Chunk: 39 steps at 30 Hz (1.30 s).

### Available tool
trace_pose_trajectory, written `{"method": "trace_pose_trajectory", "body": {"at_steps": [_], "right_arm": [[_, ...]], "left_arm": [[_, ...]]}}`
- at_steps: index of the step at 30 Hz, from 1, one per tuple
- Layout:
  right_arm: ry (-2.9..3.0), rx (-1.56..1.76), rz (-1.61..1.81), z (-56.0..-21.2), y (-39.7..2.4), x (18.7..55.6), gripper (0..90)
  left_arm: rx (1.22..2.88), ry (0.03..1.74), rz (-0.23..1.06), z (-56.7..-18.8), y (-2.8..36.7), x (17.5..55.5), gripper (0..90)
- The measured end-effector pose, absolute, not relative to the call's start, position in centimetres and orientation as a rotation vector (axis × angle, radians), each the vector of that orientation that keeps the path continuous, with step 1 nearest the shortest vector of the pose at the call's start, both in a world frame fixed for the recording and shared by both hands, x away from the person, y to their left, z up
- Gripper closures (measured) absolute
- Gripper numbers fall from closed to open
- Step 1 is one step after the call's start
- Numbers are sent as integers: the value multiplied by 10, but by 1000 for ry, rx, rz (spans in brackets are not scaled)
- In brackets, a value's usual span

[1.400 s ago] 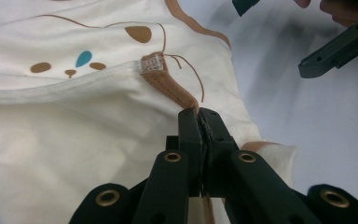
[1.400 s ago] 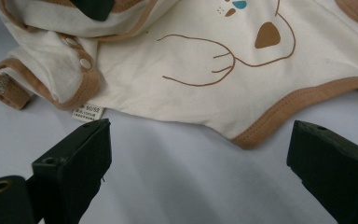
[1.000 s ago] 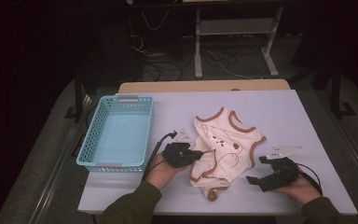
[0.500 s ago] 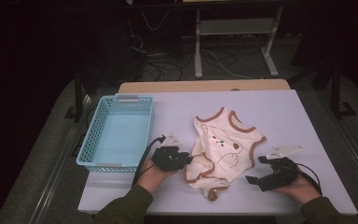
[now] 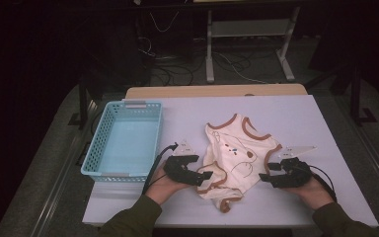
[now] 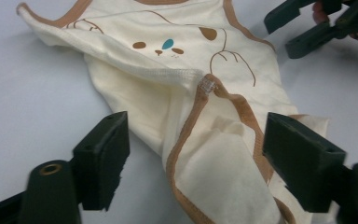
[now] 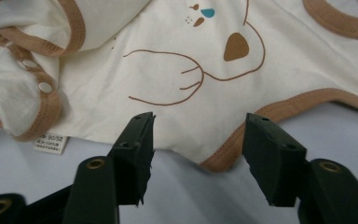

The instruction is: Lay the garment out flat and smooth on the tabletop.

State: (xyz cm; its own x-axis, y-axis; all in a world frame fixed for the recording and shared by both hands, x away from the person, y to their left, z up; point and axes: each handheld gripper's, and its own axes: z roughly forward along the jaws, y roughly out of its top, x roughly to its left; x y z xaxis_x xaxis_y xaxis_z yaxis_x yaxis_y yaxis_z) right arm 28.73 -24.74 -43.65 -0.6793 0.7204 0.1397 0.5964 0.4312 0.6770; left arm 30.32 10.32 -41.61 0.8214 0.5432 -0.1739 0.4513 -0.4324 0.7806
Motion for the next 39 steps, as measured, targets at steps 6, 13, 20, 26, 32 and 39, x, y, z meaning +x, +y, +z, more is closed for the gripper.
{"method": "trace_pose_trajectory", "body": {"at_steps": [6,13,20,26,32,39], "right_arm": [[2527,1181,1017,-442,-247,293,509],[2532,1158,965,-445,-245,292,592],[2522,1165,965,-445,-246,292,820],[2515,1141,967,-441,-246,292,858],[2481,1144,995,-433,-251,301,858],[2447,1175,995,-428,-259,313,859]], "left_arm": [[2098,719,139,-417,103,304,128],[2085,731,145,-418,102,304,100],[2085,728,144,-418,101,305,100],[2086,720,139,-419,101,305,100],[2085,722,131,-419,101,305,100],[2085,722,127,-419,100,305,100]]}}
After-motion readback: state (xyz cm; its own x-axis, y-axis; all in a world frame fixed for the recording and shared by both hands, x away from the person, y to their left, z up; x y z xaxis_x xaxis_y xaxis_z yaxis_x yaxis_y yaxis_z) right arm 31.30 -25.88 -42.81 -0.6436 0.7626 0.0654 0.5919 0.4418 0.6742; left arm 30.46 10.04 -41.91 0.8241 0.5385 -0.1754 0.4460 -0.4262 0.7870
